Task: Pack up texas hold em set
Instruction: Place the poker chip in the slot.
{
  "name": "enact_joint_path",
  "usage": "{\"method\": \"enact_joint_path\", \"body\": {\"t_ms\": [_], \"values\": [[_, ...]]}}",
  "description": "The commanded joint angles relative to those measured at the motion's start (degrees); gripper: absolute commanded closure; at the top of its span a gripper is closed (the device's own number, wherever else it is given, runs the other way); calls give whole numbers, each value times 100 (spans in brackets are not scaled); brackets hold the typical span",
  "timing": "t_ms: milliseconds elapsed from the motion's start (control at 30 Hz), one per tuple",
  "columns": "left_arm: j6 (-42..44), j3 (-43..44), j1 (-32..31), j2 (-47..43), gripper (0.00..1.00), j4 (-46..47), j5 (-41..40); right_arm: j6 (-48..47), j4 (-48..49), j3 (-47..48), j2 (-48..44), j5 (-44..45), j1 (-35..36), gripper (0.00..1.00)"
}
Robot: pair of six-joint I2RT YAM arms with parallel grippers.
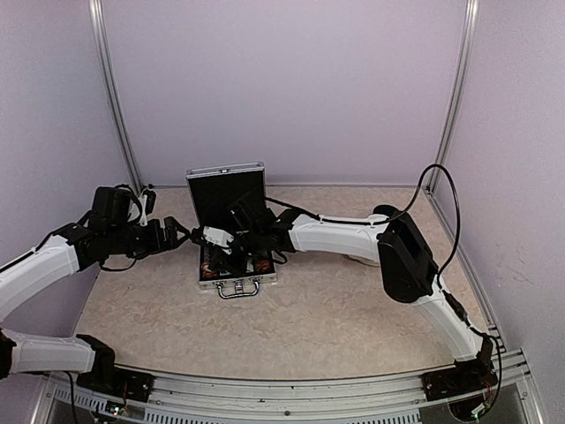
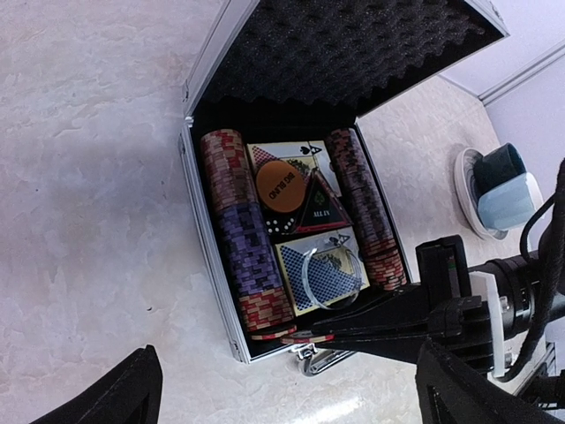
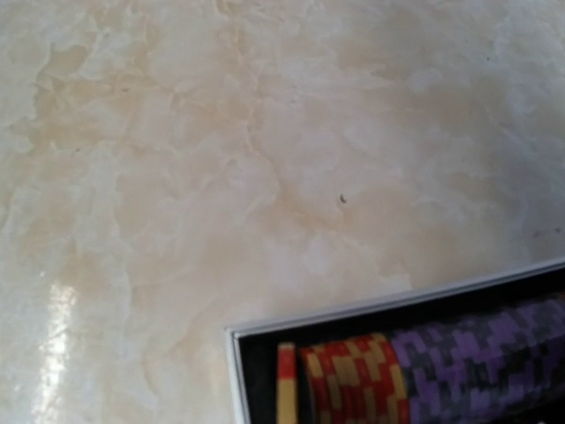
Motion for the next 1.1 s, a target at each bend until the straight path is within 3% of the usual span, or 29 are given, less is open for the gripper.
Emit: {"method": "enact_joint_path", "body": {"t_ms": [0, 600, 1067], "values": [[27, -61, 50, -66, 1, 89, 109, -74, -54, 210, 174, 53, 63, 100], [49, -89, 47, -41, 1, 122, 154, -193, -37, 249, 318, 49, 65, 100], [79, -71, 49, 56, 1, 161, 211, -838, -10, 189, 382, 444, 143, 100]]}}
